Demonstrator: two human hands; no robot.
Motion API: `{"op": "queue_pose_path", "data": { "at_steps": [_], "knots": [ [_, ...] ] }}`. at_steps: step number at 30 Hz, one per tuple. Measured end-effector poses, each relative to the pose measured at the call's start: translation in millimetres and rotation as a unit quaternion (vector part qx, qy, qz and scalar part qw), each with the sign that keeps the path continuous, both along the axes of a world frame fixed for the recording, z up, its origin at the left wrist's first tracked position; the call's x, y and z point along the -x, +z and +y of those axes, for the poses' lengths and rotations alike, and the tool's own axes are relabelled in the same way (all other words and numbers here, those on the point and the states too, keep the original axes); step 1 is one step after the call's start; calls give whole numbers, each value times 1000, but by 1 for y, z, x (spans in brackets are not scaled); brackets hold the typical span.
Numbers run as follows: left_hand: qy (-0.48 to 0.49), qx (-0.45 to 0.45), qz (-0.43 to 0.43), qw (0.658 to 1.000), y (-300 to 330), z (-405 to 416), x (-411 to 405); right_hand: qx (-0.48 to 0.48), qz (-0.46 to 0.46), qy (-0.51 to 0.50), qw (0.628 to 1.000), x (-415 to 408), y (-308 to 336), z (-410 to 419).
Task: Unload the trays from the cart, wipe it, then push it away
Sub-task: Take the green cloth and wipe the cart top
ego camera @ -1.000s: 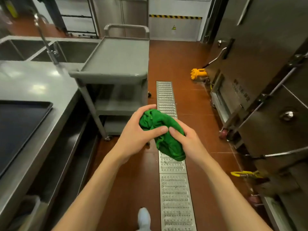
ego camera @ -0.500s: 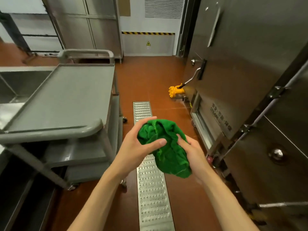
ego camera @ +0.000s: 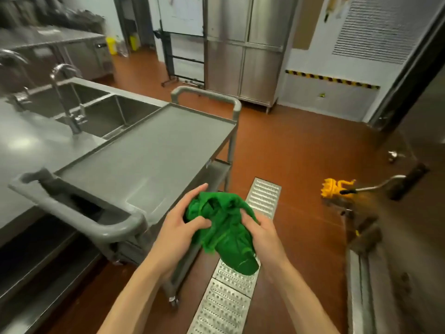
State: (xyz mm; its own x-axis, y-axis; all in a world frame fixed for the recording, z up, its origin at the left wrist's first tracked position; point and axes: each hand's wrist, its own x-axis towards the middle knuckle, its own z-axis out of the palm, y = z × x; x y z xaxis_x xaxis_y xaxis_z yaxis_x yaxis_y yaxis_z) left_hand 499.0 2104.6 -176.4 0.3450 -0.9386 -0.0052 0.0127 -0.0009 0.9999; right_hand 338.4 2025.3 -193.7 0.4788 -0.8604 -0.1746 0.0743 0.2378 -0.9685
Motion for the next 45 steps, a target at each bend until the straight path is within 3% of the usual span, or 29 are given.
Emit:
{"op": "queue_pose_path", "data": {
  "at_steps": [8,15,21,25,28,30,33,38,42,45],
  "knots": [
    [244,-33,67,967,-30,-97,-49,59,58,133,988,-93,-17,-137],
    [318,-85,79,941,-56,-157,-94,58,76,227,969,-173,-43,-224],
    [410,-165,93,892,-94,-191,-121,22,99,344,933,-234,-83,-278],
    [492,-183,112,844,-123,-215,-123,-30,100,477,873,-261,-117,-308],
    [534,-214,96,812,-138,-226,-123,-1,139,593,793,-273,-139,-325],
    [542,-216,100,806,-147,-227,-127,12,139,623,769,-286,-152,-331],
    [541,-190,76,816,-150,-214,-151,102,126,622,766,-321,-152,-327],
    [582,-97,-29,807,-130,-181,-218,366,19,570,736,-402,-114,-293],
    [552,-79,-95,824,-123,-155,-246,535,-74,509,670,-425,-112,-275],
    [517,-146,-100,837,-149,-146,-234,572,-56,575,583,-410,-151,-275]
  ]
}}
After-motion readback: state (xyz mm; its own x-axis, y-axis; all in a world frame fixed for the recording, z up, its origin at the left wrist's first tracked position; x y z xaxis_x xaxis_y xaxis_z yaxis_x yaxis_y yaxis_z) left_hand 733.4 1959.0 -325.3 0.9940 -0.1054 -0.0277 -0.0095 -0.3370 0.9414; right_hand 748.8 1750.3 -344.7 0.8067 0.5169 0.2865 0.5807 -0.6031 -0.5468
